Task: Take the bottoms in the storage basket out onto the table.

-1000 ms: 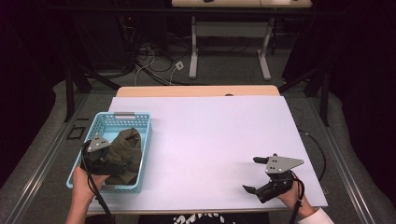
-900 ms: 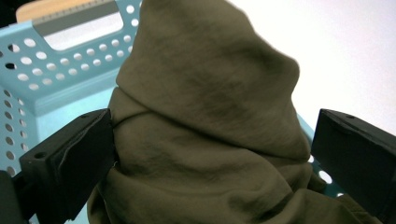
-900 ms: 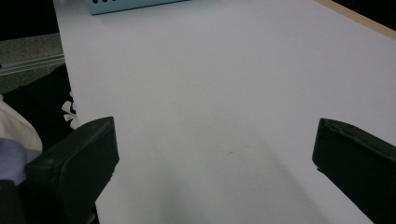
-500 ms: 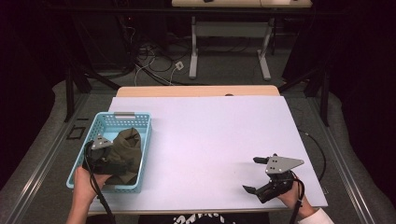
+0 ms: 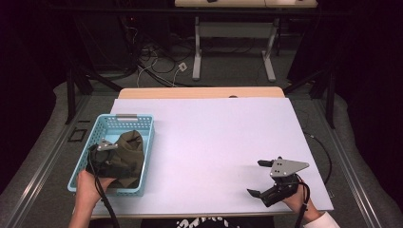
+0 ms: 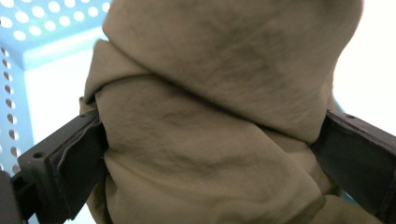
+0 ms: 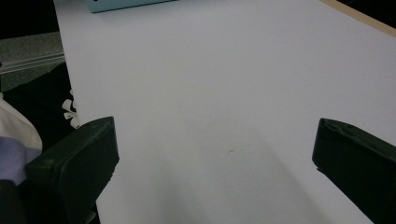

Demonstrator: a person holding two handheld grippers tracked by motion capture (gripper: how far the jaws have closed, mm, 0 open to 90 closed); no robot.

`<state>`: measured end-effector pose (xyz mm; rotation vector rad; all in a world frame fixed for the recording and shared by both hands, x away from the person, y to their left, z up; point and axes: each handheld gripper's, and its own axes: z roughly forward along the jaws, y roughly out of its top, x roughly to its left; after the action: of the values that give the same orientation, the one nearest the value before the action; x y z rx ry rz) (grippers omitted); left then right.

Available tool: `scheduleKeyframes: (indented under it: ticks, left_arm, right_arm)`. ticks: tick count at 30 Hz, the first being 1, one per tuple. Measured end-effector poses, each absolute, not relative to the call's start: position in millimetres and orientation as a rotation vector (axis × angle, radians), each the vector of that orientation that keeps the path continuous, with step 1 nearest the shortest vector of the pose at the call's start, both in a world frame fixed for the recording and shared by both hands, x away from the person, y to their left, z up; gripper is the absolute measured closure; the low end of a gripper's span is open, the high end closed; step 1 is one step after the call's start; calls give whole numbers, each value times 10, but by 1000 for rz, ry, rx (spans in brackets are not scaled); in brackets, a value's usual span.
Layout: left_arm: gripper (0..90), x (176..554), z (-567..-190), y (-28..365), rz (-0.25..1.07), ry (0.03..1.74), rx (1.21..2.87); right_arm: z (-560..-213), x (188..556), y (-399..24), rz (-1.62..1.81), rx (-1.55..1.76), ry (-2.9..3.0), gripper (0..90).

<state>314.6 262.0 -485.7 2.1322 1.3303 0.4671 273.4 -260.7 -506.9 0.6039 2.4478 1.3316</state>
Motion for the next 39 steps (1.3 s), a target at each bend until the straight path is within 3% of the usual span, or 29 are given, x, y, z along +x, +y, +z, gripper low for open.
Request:
scheduleKeyframes:
  ticks: [15, 39]
  left_arm:
    - [4, 3176, -4888, 2554, 462, 1383, 2191]
    - [301, 3152, -4903, 2495, 537, 1349, 2255]
  right_arm:
    - [-5072, 2737, -2604, 1324, 604, 2451, 1]
    - [-5077, 2739, -2597, 1320, 608, 2454, 1]
